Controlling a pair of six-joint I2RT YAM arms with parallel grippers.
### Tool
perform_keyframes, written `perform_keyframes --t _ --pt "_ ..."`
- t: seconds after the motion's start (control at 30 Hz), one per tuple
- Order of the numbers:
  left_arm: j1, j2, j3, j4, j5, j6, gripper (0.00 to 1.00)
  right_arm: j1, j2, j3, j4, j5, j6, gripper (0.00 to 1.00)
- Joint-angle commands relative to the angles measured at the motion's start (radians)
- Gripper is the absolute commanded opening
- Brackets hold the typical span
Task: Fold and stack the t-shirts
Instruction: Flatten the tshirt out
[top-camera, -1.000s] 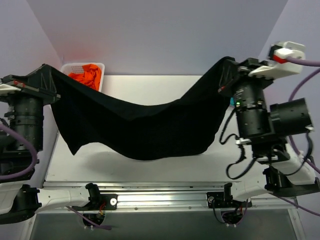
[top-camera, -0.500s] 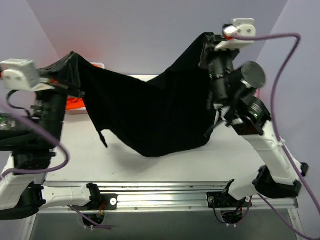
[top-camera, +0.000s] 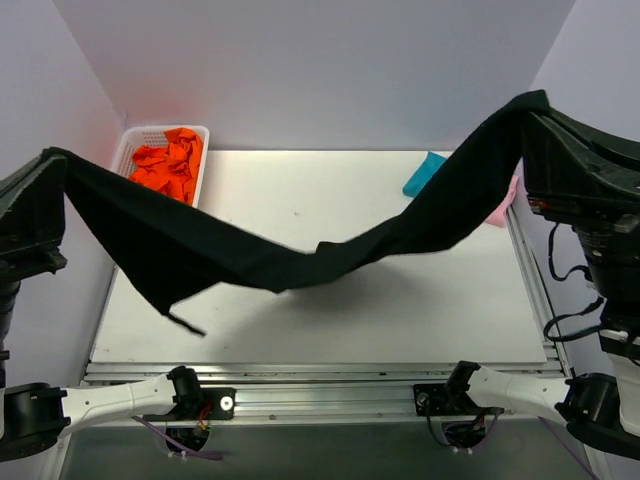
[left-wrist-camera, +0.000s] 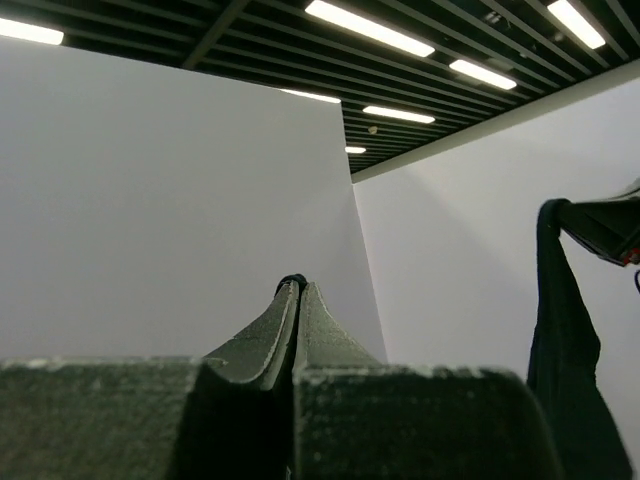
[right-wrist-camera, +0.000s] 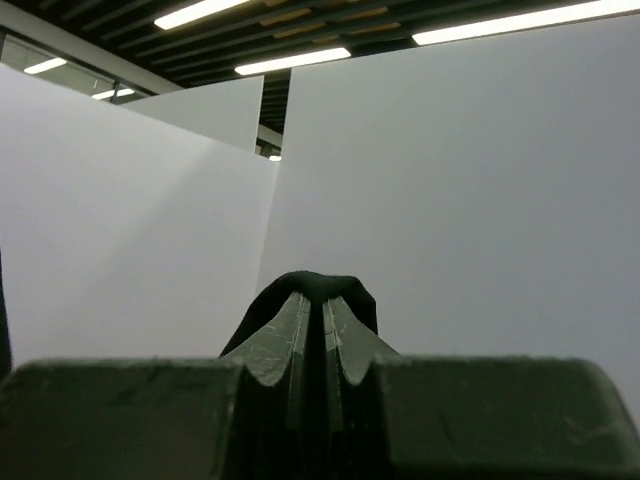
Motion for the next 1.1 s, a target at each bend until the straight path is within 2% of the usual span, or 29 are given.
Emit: perform_keyframes --t 0.0,0.07,0.1,0.27,0.37,0.43,0.5,0.53,0.57,0.63,0.67,0.73,0.77,0.8,0.87,0.9,1.0,1.07 --pt "0.005 0.005 -0.035 0.022 0.092 0.053 0.02 -0.003 0.092 0.000 0.096 -0.085 -0.069 0.00" --pt "0.005 -0.009 -0.086 0.067 0.070 0.082 0.02 -0.003 0.161 0.045 0.096 -0.046 -0.098 0.00" --pt "0.005 -0.015 -0.106 0.102 0.055 0.093 0.02 -0.003 0.191 0.107 0.093 0.024 -0.112 0.00" --pt "-0.001 0.040 -0.190 0.266 -0.164 0.189 0.02 -0.015 0.495 0.387 -0.010 0.240 -0.186 0.00" --pt "0.000 0.086 -0.230 0.372 -0.293 0.258 0.02 -0.134 0.642 0.520 -0.076 0.271 -0.094 0.00" --pt "0.000 0.115 -0.235 0.435 -0.345 0.300 0.02 -0.241 0.707 0.554 -0.090 0.274 -0.040 0.00" --pt "0.008 0.174 -0.217 0.467 -0.416 0.375 0.02 -0.279 0.726 0.556 -0.117 0.294 -0.019 0.00" --pt "0.009 0.185 -0.207 0.443 -0.416 0.380 0.02 -0.305 0.709 0.525 -0.130 0.264 -0.005 0.00" --pt "0.009 0.179 -0.204 0.417 -0.401 0.365 0.02 -0.306 0.675 0.475 -0.130 0.169 0.004 0.00" --pt "0.008 0.154 -0.183 0.340 -0.335 0.302 0.02 -0.294 0.522 0.336 -0.064 0.104 0.038 0.00" --pt "0.008 0.118 -0.181 0.326 -0.326 0.250 0.02 -0.293 0.467 0.219 -0.052 0.098 0.065 0.00" --pt "0.008 0.084 -0.215 0.334 -0.349 0.220 0.02 -0.285 0.297 0.096 -0.016 0.159 0.165 0.00" --pt "0.009 0.050 -0.227 0.316 -0.353 0.155 0.02 -0.280 0.238 -0.040 -0.005 0.168 0.193 0.00" --pt "0.009 0.033 -0.244 0.302 -0.350 0.118 0.02 -0.279 0.128 -0.108 0.013 0.156 0.243 0.00" --pt "0.008 -0.019 -0.313 0.242 -0.283 0.026 0.02 -0.279 0.036 -0.253 0.027 0.080 0.276 0.00" --pt "0.008 -0.033 -0.333 0.222 -0.239 0.000 0.02 -0.279 -0.038 -0.283 0.034 -0.056 0.290 0.00" --pt "0.009 -0.068 -0.342 0.127 -0.081 -0.085 0.02 -0.285 -0.136 -0.296 0.004 -0.228 0.290 0.00" --pt "0.009 -0.097 -0.313 0.049 0.083 -0.128 0.02 -0.291 -0.170 -0.273 0.001 -0.357 0.317 0.00"
